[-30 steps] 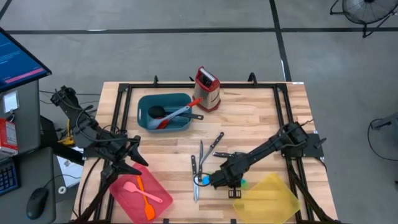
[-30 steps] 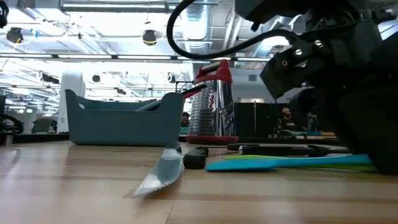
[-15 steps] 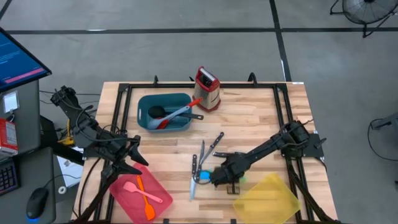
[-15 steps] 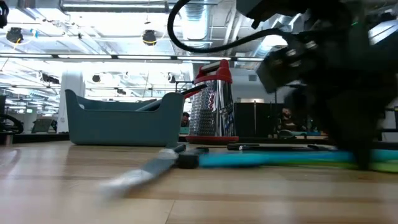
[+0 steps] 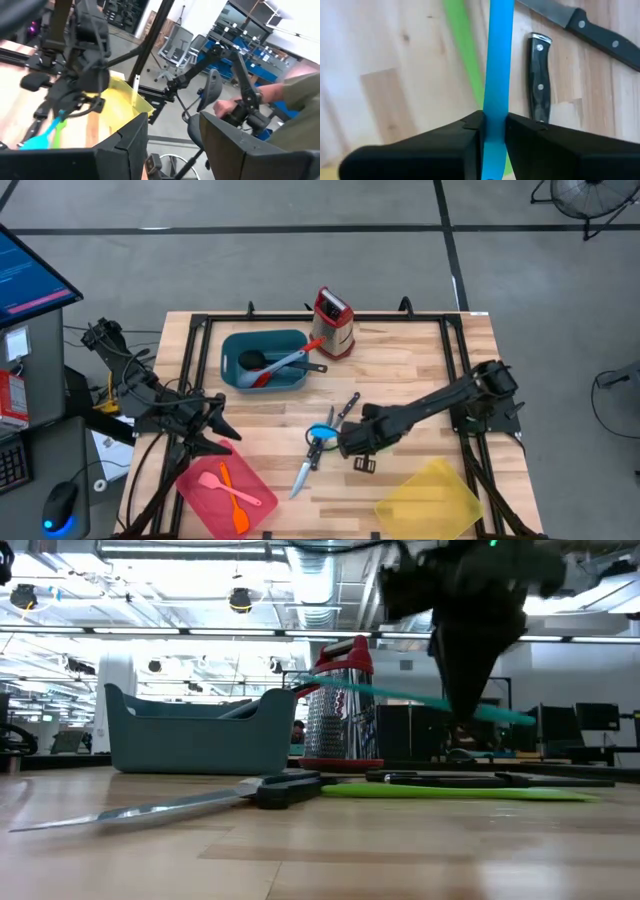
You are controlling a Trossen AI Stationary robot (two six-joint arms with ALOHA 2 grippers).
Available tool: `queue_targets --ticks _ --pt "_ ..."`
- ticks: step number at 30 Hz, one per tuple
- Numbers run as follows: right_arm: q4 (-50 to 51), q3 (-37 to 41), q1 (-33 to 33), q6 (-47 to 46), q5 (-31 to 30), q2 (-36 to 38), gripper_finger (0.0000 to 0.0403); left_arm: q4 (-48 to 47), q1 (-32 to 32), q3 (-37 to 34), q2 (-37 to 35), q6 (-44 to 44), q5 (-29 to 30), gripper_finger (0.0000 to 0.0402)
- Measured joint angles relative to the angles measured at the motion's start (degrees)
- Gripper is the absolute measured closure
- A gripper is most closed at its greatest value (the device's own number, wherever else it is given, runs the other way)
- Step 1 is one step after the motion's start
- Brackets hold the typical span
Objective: Pick & Place Kitchen Items
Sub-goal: Put the blue spatula into the pink bin
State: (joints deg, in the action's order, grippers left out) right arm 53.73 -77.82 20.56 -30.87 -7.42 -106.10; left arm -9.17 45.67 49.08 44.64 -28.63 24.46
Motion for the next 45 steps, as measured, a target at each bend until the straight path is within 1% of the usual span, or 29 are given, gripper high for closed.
queue_targets --ticks 3,8,11,14,17,19,23,26,29,32,36,41,45 --pt "-1.2 0.0 0.0 -0.6 -0.9 2.8 0.0352 0.0 0.0 0.0 0.0 1.6 1.6 0.0243" --pt "-5.9 0.0 -0.2 -2.2 -4.9 7.5 0.0352 0.3 0.0 0.0 0.2 4.6 5.5 0.0243" --pt "-10.5 -0.1 -0.1 -3.4 -7.8 10.5 0.0352 0.4 0.0 0.0 0.2 7.4 8.1 0.0243" --pt "-17.6 -0.1 -0.1 -3.5 -12.1 13.1 0.0352 0.8 0.0 0.0 0.2 10.8 11.7 0.0236" --pt "-25.3 -0.1 -0.5 -1.5 -15.4 14.8 0.0352 2.5 -0.4 0.0 0.7 15.4 15.6 0.0216" --pt "-30.5 -0.1 -0.6 0.2 -16.7 15.4 0.0352 4.8 -1.3 0.0 1.3 18.2 17.3 0.0196" --pt "-42.3 -0.1 -1.2 5.5 -16.9 15.4 0.0352 9.6 -4.7 0.0 2.9 20.7 17.5 0.0153" --pt "-49.8 -0.2 -2.0 8.7 -16.8 14.9 0.0352 11.7 -8.3 0.0 4.6 20.7 14.4 0.0126" --pt "-53.4 -0.2 -2.8 10.4 -16.8 14.8 0.0352 13.7 -11.9 0.0 6.4 20.7 8.4 0.0111" --pt "-55.3 -0.2 -3.3 12.5 -16.7 14.8 0.0352 16.3 -15.4 0.0 8.2 20.7 2.4 0.0108" --pt "-59.7 -0.2 -3.5 16.2 -16.7 14.8 0.0352 19.7 -20.8 0.0 10.7 20.6 -3.8 0.0108" --pt "-59.7 -0.2 -3.9 16.6 -16.6 14.8 0.0352 24.3 -27.5 0.0 13.7 18.1 -12.5 0.0108" --pt "-59.7 -0.2 -3.9 17.4 -16.6 14.8 0.0352 27.0 -31.7 0.0 15.7 16.3 -17.9 0.0108"
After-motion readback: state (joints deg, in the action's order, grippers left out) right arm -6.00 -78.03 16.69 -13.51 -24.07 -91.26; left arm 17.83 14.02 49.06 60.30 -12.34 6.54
